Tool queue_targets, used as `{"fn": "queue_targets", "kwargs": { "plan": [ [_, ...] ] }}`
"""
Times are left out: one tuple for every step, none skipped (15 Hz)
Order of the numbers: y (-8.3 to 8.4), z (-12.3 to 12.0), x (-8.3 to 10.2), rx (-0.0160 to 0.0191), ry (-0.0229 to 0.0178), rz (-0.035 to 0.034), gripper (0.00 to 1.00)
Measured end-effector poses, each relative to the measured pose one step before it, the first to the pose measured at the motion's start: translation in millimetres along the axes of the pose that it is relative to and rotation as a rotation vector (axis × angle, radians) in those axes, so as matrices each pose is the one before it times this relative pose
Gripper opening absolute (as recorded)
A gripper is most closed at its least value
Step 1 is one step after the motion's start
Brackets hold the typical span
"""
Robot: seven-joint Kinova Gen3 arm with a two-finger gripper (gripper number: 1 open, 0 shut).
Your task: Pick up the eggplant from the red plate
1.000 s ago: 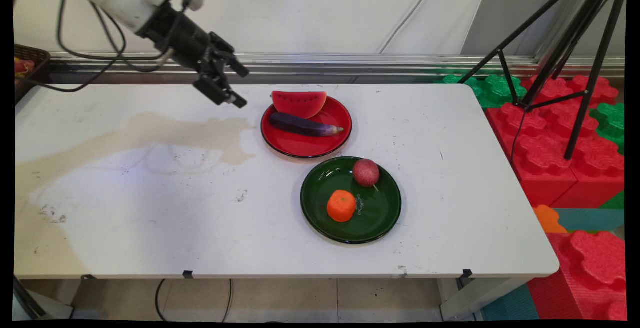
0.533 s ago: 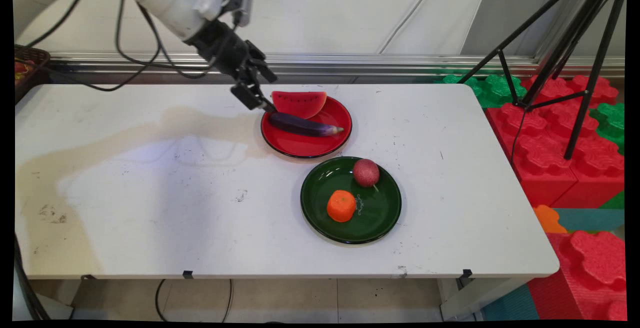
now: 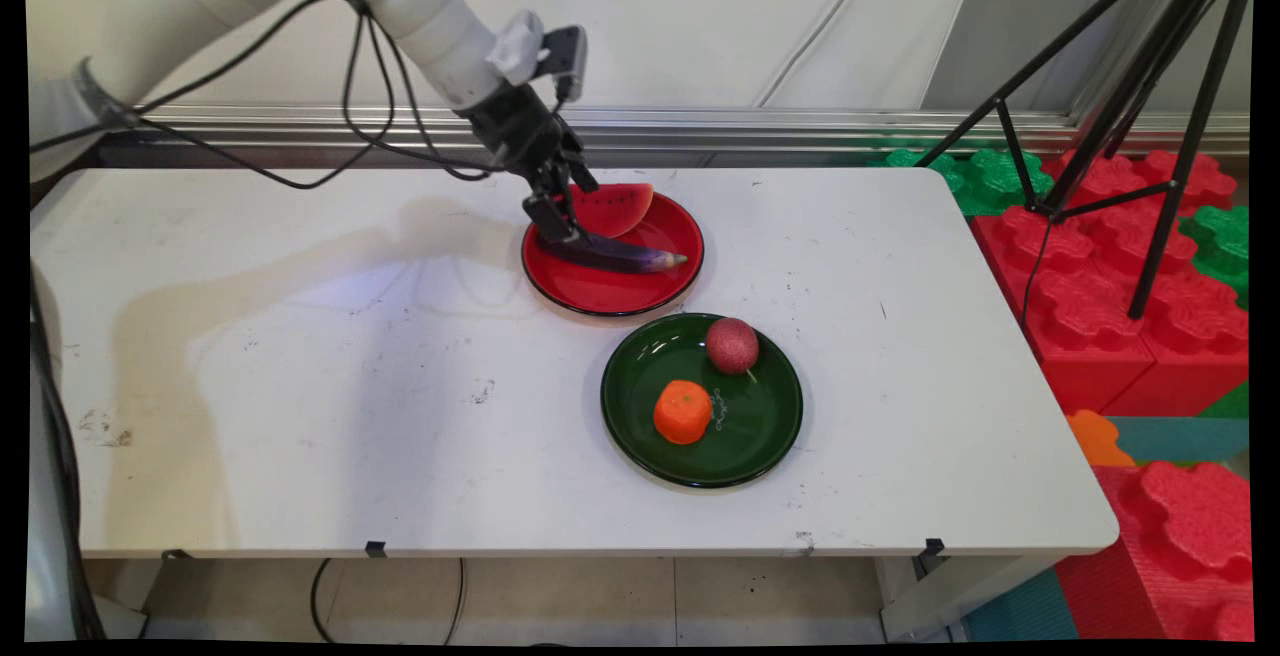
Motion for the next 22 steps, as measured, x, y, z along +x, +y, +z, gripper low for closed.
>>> {"fn": "queue_targets", "kwargs": {
  "plan": [
    [-3.77, 8.98, 1.9, -0.00876, -0.01273, 0.00199, 1.0],
    [-3.24, 7.54, 1.65, -0.00741, -0.01116, 0.00311, 1.0],
    [-3.69, 8.36, 2.06, -0.00776, -0.01245, 0.00547, 1.0],
    [-3.43, 7.92, 1.4, -0.00942, -0.01322, 0.0052, 1.0],
    [-3.05, 6.54, 1.23, -0.00746, -0.01042, 0.00377, 1.0],
    [-2.05, 4.07, 0.77, -0.00369, -0.00626, 0.00219, 1.0],
    [-2.9, 5.77, 0.9, -0.00555, -0.00965, 0.00313, 1.0],
    [-3.26, 6.3, 0.61, -0.00624, -0.01098, 0.0034, 1.0],
    [-2.71, 5.75, 0.23, -0.00638, -0.0106, 0.00423, 1.0],
    [-2.44, 4.73, 0.5, -0.00458, -0.00839, 0.00427, 1.0],
    [-1.4, 2.9, 0.15, -0.00299, -0.00546, 0.00259, 1.0],
    [-1.95, 4.06, -0.02, -0.00352, -0.00716, 0.00378, 1.0],
    [-2.13, 4.43, 0.16, -0.00385, -0.00812, 0.00431, 1.0],
    [-2.28, 4.09, 0.3, -0.00187, -0.00615, 0.00429, 1.0],
    [-2.02, 3.12, 0.63, -0.00071, -0.00453, 0.00425, 1.0],
    [-1.32, 1.85, 0.34, -0.00001, -0.00269, 0.00263, 1.0],
    [-1.83, 2.47, 0.39, 0.0001, -0.00339, 0.00344, 1.0],
    [-1.15, 1.5, 0.4, -0.00028, -0.00169, 0.00218, 1.0],
    [-1.51, 2.05, 0.64, -0.00076, -0.00226, 0.00341, 1.0],
    [-1.53, 2.11, 0.75, -0.00156, -0.00216, 0.00348, 1.0],
    [-1.24, 1.85, 0.85, -0.00151, -0.0021, 0.00365, 1.0],
    [-0.84, 1.25, 0.55, -0.00066, -0.00152, 0.00284, 1.0]
  ]
}}
